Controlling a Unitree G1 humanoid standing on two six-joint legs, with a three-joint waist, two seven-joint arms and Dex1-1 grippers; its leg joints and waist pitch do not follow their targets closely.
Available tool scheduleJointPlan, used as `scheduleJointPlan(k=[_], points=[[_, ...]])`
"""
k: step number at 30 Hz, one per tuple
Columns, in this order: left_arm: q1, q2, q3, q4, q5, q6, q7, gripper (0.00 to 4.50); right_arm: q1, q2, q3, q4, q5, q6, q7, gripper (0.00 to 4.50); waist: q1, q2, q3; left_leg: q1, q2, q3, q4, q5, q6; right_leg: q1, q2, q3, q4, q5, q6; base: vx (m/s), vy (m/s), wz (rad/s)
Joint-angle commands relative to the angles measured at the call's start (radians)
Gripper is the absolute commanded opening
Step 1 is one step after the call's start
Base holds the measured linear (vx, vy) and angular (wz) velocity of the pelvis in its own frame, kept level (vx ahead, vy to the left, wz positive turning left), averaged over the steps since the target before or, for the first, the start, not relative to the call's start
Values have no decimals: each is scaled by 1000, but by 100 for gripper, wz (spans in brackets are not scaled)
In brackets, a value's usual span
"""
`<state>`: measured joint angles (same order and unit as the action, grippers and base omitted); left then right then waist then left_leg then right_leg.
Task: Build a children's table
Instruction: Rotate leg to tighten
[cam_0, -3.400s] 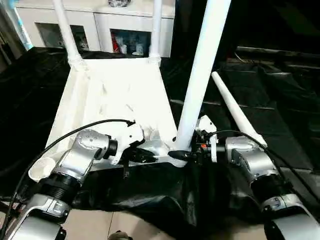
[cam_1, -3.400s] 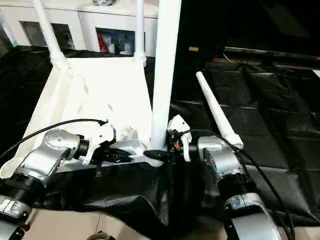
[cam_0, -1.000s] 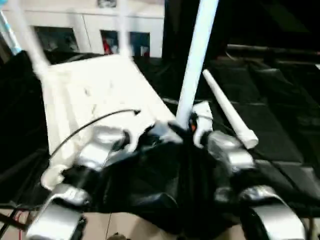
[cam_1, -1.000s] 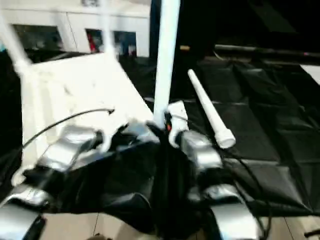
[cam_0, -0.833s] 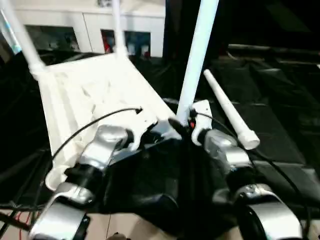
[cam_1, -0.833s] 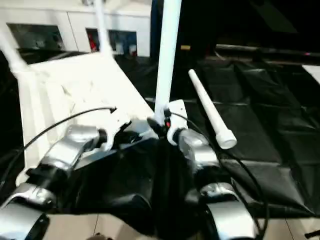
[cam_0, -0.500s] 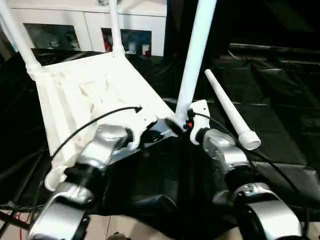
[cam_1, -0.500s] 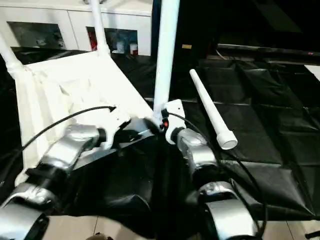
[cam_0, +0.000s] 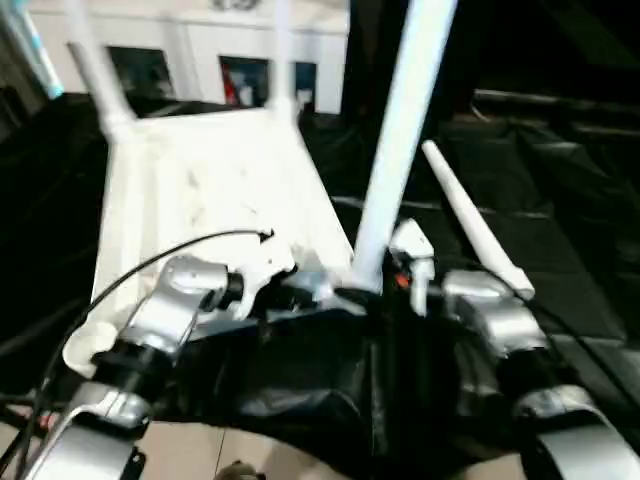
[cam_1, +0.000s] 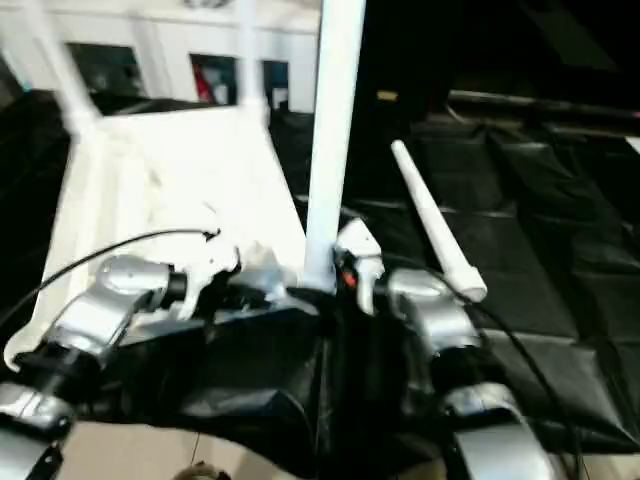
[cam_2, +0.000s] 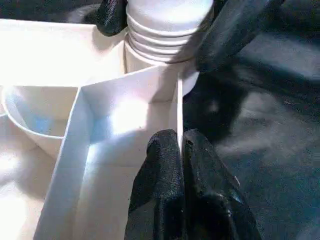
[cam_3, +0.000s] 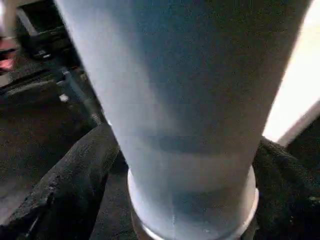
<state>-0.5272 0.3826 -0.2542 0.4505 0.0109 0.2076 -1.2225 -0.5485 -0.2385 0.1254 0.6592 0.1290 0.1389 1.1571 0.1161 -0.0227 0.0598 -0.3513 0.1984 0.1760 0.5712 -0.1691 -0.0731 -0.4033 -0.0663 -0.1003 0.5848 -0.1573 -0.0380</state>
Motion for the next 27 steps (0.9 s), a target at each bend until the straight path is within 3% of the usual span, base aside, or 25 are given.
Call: scheduleJointPlan(k=[1, 4, 11, 15, 18, 20, 22, 25, 27], points=[[-4, -9, -10, -58, -55, -22, -38, 0, 18, 4, 43, -37, 23, 29, 74, 360, 2, 0, -71, 5, 40, -6, -58, -194, 55, 56, -85, 57, -67, -315, -153, 0, 0, 0], [10, -1, -20, -76, -66, -16, -65, 0, 26, 0, 51, -57, 31, 51, 97, 341, 2, 0, -71, 5, 42, -6, -58, -191, 54, 55, -84, 57, -64, -299, -163, 0, 0, 0], [20, -9, -18, -84, -64, -10, -56, 0, 42, 9, 61, -81, 31, 70, 94, 282, 4, -6, -71, 5, 39, -6, -58, -190, 47, 55, -87, 56, -68, -341, -143, 0, 0, 0], [17, -19, -8, -81, -62, 0, -23, 0, 45, 25, 55, -69, 22, 62, 46, 276, 5, -8, -71, 5, 39, -6, -57, -183, 49, 54, -87, 57, -68, -342, -138, 0, 0, 0], [-14, -58, 18, -36, -42, 6, 70, 0, 4, 87, 7, 36, -30, -1, -204, 275, -5, -6, -66, 8, 35, -8, -59, -214, 31, 49, -89, 55, -77, -405, -125, 0, 0, 0], [-29, -75, 27, -15, -34, 3, 108, 0, -12, 110, -13, 76, -43, -13, -296, 274, -15, -9, -64, 7, 31, -12, -60, -230, 15, 51, -90, 53, -84, -470, -103, 0, 0, 0], [-69, -118, 37, 34, -11, -1, 196, 0, -39, 163, -47, 130, -45, -13, -439, 274, -25, -6, -63, 13, 27, -12, -56, -248, 9, 43, -89, 53, -92, -519, -86, 0, 0, 0], [-112, -167, 47, 83, 6, 9, 289, 0, -65, 225, -83, 165, -27, 7, -558, 273, -27, -6, -64, 15, 26, -12, -55, -255, 12, 42, -89, 51, -96, -536, -72, 0, 0, 0], [-127, -186, 52, 100, 8, 21, 327, 0, -76, 246, -88, 182, -29, -2, -599, 272, -28, -5, -67, 9, 28, -13, -57, -237, 14, 46, -88, 52, -89, -496, -78, 0, 0, 0]])
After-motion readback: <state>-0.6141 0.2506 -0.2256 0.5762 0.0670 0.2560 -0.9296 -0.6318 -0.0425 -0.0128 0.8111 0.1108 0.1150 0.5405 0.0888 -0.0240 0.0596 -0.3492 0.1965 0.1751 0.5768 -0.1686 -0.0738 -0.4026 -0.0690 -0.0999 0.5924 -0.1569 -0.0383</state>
